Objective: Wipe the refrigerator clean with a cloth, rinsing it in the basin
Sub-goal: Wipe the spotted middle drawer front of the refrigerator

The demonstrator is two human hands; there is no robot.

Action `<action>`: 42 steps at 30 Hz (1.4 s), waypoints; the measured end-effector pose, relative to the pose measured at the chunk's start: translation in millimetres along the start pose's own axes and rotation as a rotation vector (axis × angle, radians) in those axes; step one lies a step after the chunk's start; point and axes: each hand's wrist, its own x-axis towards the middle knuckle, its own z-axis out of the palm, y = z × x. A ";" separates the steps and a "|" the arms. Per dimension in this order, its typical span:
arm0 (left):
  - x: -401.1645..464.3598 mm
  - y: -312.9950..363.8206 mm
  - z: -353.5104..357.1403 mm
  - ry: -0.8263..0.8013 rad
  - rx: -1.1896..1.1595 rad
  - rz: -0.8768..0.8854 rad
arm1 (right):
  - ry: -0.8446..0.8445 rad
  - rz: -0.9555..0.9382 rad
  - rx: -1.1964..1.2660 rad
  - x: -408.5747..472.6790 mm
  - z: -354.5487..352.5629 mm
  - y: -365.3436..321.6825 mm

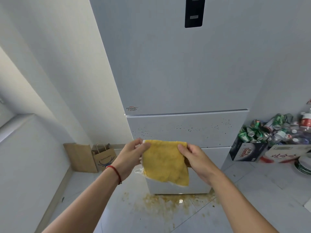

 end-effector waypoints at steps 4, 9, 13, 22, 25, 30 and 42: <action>12.4 9.8 11.6 -0.034 -0.118 -0.099 | -0.047 0.170 0.657 -4.2 23.4 -3.7; 19.5 3.3 -3.4 0.029 0.290 -0.147 | 0.063 0.242 0.784 -0.9 63.9 10.5; 27.1 -11.9 -25.1 -0.101 0.257 -0.203 | 0.188 0.232 0.780 5.0 71.2 10.1; 69.2 -30.7 -18.6 0.233 0.416 0.132 | 0.358 0.201 1.046 26.8 97.9 27.8; 108.1 -42.7 -32.7 0.512 0.377 0.352 | 0.388 -0.014 0.947 53.3 80.2 41.7; 170.8 -67.6 -54.8 0.812 0.413 0.716 | 0.722 -0.534 0.519 91.2 67.0 67.7; 237.8 -77.5 -65.0 0.981 0.256 1.108 | 1.189 -1.256 -1.128 259.0 6.6 94.8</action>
